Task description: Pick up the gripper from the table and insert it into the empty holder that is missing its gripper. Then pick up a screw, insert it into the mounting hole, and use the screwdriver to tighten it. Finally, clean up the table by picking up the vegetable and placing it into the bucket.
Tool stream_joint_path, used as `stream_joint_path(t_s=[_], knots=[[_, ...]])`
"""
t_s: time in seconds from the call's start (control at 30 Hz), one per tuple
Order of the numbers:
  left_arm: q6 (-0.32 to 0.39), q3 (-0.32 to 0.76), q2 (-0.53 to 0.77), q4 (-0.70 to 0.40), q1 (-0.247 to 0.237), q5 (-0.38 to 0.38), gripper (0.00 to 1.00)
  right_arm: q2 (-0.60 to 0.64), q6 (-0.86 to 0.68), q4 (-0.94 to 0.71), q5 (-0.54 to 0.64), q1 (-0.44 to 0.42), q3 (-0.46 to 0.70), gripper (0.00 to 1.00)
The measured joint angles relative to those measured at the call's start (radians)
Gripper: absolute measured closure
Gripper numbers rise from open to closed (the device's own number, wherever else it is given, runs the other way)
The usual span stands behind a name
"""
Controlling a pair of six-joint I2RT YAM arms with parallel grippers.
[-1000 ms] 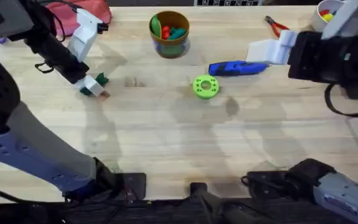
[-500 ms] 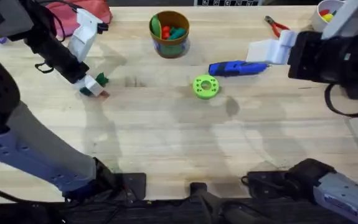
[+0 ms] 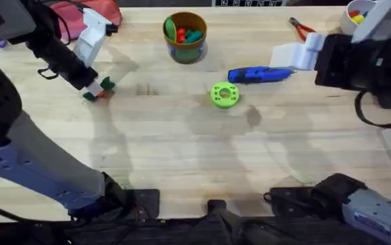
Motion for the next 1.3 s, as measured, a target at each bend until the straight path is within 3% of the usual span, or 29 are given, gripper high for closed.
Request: stream_joint_path(t_s=[0.23,0.43,0.83,0.97,1.13,1.23,1.27,1.3], knots=[[0.000,0.000,0.000,-0.020,0.000,0.000,0.974,0.000,0.000,0.000,0.000,0.000,0.000,0.009],[0.000,0.028,0.000,-0.117,0.000,0.025,0.974,0.000,0.000,0.000,0.000,0.000,0.000,0.010],[0.000,0.352,0.000,-0.328,-0.025,0.102,0.974,0.000,0.000,0.000,0.000,0.000,0.000,0.010],[0.000,0.470,0.000,-0.381,-0.086,0.116,0.974,0.000,0.000,0.000,0.000,0.000,0.000,0.011],[-0.041,0.585,0.000,-0.388,-0.202,0.120,0.974,0.000,0.000,0.000,0.000,0.000,0.000,0.010],[-0.117,0.626,0.000,-0.351,-0.272,0.124,0.974,0.000,0.000,0.000,0.000,0.000,0.000,0.010],[-0.250,0.640,0.000,-0.252,-0.356,0.151,0.974,0.000,0.000,0.000,0.000,0.000,0.000,0.010],[-0.274,0.640,0.000,-0.236,-0.371,0.165,0.974,0.000,0.000,0.000,0.000,0.000,0.000,0.010]])
